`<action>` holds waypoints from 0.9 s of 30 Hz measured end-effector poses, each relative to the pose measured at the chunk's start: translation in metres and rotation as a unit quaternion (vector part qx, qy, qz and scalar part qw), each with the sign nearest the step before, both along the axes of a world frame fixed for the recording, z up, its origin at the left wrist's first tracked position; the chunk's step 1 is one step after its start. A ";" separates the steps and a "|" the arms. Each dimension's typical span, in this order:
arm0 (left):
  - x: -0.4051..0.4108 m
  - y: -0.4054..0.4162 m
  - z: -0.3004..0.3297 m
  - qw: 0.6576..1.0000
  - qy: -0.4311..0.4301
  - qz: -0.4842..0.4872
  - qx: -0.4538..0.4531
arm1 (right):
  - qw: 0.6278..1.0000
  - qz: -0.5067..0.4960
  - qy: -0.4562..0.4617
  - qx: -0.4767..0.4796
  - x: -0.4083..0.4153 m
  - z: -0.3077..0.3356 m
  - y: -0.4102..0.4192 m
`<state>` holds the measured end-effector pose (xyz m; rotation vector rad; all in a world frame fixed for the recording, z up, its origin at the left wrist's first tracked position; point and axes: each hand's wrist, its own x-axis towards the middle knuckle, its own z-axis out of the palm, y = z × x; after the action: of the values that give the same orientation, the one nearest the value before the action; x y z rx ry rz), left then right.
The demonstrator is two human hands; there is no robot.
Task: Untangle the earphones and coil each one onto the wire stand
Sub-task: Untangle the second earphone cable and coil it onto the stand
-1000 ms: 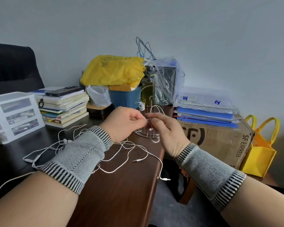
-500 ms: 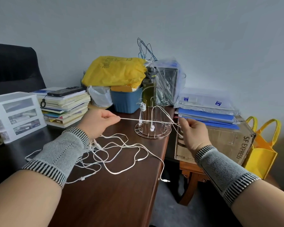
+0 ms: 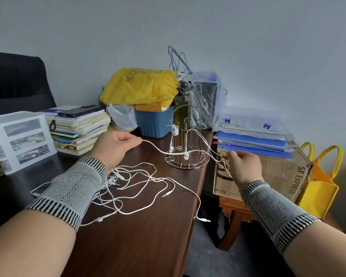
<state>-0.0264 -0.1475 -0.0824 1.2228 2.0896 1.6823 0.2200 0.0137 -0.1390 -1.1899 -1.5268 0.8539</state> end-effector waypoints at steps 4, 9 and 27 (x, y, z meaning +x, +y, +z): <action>0.026 0.007 0.004 0.998 0.038 -0.045 -0.020 | 0.998 0.035 -0.036 0.049 -0.010 0.006 -0.012; 0.060 0.017 0.010 0.986 0.126 -0.094 -0.055 | 0.976 0.174 -0.017 0.128 -0.031 0.021 -0.044; -0.001 -0.009 0.013 0.999 -0.006 0.022 -0.039 | 0.988 0.002 0.154 -0.002 -0.019 0.022 -0.015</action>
<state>-0.0278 -0.1568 -0.0691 1.1492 2.1673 1.6059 0.2012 -0.0014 -0.1175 -1.0054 -1.2764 0.9940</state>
